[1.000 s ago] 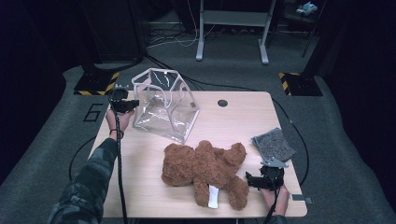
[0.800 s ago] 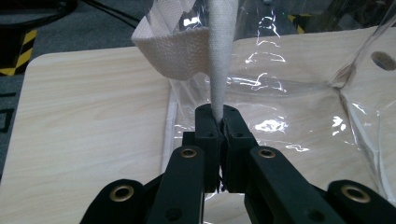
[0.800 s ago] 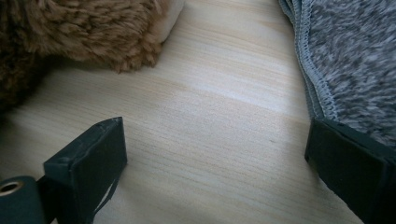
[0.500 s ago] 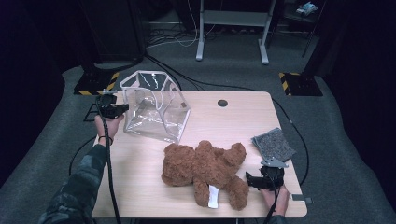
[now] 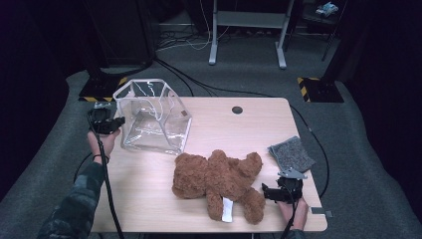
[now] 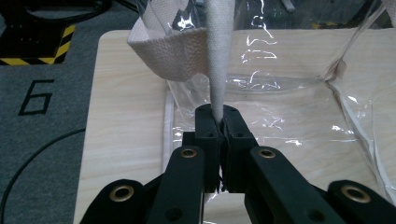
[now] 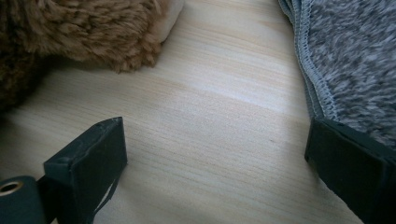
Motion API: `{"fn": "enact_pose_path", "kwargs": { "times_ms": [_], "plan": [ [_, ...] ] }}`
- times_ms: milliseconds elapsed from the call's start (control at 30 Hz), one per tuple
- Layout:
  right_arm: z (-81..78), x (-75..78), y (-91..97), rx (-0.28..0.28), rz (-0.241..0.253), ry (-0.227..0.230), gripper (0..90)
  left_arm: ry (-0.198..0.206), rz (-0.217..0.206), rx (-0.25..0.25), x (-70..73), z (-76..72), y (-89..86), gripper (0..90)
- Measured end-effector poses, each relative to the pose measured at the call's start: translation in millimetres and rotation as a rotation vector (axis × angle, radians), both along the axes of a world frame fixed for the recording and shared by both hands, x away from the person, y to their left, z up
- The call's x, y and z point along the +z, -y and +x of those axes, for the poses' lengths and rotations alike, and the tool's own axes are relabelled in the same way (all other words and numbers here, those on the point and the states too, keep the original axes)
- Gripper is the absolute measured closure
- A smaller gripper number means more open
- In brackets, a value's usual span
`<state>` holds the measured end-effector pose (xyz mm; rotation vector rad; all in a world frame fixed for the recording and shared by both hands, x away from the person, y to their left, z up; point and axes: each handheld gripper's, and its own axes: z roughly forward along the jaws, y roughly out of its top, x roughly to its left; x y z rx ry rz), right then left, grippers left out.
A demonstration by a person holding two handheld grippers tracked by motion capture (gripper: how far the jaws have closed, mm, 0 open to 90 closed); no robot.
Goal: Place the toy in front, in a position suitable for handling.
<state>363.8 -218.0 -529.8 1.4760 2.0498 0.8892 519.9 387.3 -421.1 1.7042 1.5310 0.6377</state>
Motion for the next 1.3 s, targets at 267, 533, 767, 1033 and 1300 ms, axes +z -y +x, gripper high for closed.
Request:
{"fn": "enact_pose_path", "kwargs": {
  "times_ms": [267, 533, 767, 1033, 1300],
  "plan": [
    [0.0, 0.0, 0.0, 0.0, 0.0, 0.0, 4.7, 0.001, 0.014, 0.026, 2.7, -9.0, -2.7, 80.5],
    [0.1, 0.1, 0.0, 0.0, 0.001, 0.0, 4.7, 0.013, 0.044, -0.003, 11.6, -33.0, 11.9, 40.8],
    [0.1, 0.2, 0.0, -0.001, 0.0, -0.001, 4.7, 0.015, 0.038, -0.106, 12.6, -51.9, 42.0, 32.8],
    [0.1, 0.1, 0.0, -0.001, 0.0, -0.001, 4.7, 0.024, 0.022, -0.236, 16.9, -65.5, 84.2, 30.3],
    [0.2, 0.2, 0.0, 0.0, 0.0, -0.001, 4.7, 0.034, 0.023, -0.311, 14.9, -67.9, 117.0, 34.1]
  ]
}}
